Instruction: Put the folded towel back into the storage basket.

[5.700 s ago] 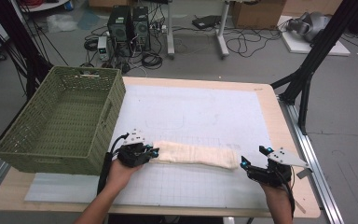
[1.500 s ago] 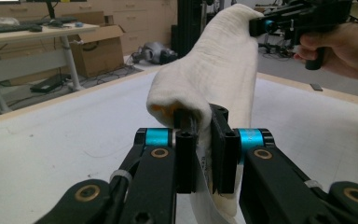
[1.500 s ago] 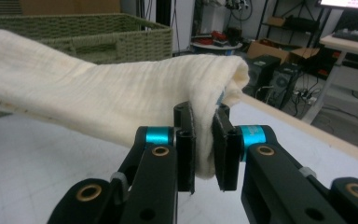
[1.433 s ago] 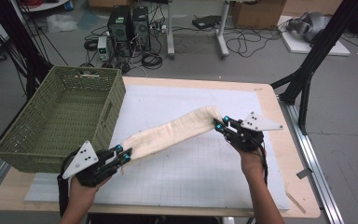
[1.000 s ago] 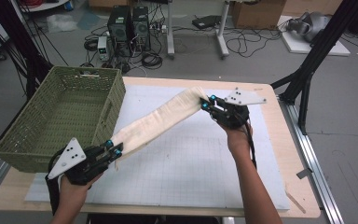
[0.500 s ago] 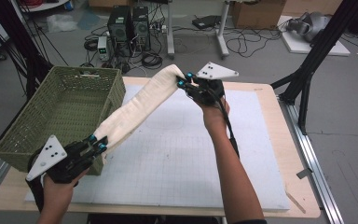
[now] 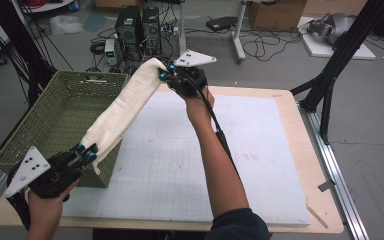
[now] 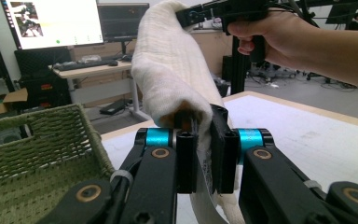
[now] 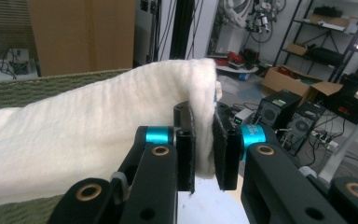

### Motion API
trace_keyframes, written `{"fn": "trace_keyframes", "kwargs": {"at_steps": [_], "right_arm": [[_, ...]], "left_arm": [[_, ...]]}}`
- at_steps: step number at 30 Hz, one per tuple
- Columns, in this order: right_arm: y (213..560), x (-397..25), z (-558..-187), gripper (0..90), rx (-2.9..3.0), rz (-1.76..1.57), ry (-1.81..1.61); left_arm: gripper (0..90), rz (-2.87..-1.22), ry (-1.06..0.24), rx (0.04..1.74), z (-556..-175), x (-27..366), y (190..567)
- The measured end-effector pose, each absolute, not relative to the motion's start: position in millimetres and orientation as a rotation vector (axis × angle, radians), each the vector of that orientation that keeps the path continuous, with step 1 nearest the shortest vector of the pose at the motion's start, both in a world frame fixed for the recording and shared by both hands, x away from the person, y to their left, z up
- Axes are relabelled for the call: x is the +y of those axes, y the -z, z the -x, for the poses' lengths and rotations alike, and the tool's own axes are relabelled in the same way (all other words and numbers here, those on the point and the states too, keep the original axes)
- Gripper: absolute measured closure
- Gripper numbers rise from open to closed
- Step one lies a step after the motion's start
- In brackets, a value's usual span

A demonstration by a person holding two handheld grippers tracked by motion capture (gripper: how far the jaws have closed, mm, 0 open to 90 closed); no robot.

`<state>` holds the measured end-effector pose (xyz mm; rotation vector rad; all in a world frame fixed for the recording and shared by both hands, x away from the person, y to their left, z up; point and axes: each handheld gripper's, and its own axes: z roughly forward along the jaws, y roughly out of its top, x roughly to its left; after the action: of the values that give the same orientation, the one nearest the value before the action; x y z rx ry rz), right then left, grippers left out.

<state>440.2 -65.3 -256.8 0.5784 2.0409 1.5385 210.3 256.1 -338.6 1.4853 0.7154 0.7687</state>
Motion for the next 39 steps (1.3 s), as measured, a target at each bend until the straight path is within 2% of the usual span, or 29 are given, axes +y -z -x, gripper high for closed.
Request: {"fn": "trace_keyframes", "kwargs": {"at_steps": [27,39], "right_arm": [[241.5,66.4,-476.2,81.2,2.120,-0.493,-1.537],[260.5,111.8,-492.0,81.2,2.182,-0.531,-1.497]], "left_arm": [[82.6,-1.396,-0.871,0.831,-196.4,299.2,335.5],[82.4,-1.394,-0.910,0.897,-197.3,313.3,338.2]]}}
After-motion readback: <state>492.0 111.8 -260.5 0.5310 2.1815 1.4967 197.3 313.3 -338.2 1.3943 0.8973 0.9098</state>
